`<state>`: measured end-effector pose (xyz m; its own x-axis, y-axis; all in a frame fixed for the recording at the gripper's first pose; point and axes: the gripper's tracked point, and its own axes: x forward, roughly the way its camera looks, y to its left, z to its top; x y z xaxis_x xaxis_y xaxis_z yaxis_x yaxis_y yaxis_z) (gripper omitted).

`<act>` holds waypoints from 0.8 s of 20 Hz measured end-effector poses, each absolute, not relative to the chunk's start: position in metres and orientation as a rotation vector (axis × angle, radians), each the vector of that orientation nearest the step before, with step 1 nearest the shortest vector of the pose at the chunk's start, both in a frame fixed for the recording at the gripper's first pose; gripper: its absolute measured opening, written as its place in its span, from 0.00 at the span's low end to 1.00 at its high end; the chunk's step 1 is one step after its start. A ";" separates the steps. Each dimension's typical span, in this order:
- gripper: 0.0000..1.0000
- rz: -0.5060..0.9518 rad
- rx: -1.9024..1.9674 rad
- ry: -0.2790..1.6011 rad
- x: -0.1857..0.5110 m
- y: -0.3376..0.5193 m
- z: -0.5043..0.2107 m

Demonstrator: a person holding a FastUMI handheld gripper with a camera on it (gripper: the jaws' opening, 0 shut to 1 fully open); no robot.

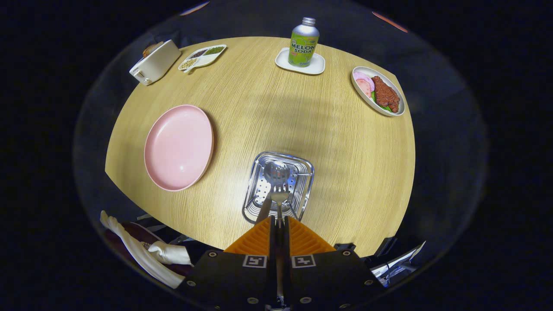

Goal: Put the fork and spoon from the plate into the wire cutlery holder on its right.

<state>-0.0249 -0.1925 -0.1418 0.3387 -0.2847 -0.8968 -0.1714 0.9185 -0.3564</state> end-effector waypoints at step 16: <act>0.99 -0.010 -0.247 0.742 0.054 -0.094 -0.068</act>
